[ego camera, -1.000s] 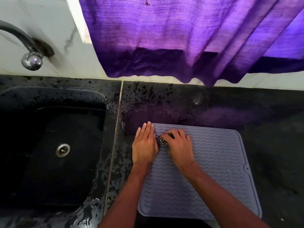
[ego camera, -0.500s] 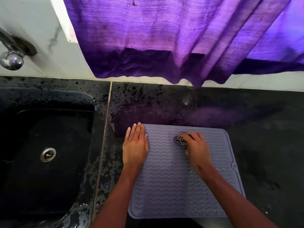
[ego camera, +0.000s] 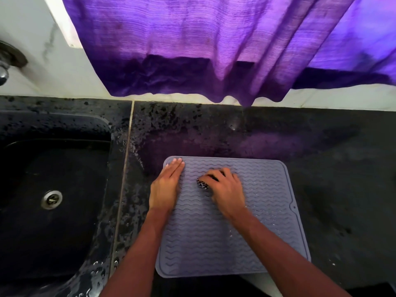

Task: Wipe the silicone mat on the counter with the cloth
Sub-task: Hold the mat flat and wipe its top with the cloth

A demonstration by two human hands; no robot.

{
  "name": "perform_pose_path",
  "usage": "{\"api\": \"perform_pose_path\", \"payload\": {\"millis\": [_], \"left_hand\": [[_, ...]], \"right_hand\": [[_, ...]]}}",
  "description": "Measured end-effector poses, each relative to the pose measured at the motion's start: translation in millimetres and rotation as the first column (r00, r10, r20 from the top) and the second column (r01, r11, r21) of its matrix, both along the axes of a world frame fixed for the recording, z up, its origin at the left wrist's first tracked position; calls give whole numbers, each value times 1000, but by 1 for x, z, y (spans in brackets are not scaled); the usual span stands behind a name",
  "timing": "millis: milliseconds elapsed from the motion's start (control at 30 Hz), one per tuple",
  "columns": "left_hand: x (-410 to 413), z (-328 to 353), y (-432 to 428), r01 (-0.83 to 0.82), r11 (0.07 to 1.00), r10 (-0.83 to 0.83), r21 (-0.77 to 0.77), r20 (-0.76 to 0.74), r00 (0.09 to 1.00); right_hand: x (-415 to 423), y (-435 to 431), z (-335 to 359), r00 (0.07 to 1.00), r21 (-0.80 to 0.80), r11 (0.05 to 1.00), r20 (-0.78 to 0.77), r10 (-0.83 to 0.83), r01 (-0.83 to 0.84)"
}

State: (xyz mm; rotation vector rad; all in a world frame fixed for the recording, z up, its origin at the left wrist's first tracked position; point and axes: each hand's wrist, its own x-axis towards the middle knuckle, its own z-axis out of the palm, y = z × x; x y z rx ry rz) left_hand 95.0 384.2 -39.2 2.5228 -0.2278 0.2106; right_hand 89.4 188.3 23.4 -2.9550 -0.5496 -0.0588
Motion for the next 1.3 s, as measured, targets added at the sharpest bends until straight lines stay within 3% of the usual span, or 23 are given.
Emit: {"api": "perform_pose_path", "payload": {"millis": [167,467,633,767,867,1033,1300], "left_hand": [[0,-2,1,-6,1000,6,-8,18,1000],[0,2,-1,-27,999,27,17,-6,1000],[1,7,-11,-109,994,108,-5,-90,990],[0,21,-43,-287,957,275,-39,-192,942],[-5,19,-62,-329,944,320,-15,-187,929],[-6,13,-62,-324,944,329,57,-162,930],[-5,18,-66,-380,922,387,77,-164,907]], "right_hand": [[-2,-61,-2,995,-13,998,75,-62,63],[0,-149,-2,967,-26,969,76,-242,245],[6,-168,8,928,-39,928,-5,-372,372],[30,-146,17,946,33,948,-82,-313,316],[36,-115,11,972,104,974,-144,-184,200],[30,-107,5,977,62,980,-116,-178,186],[27,-185,8,986,-35,987,-48,-159,158]]}}
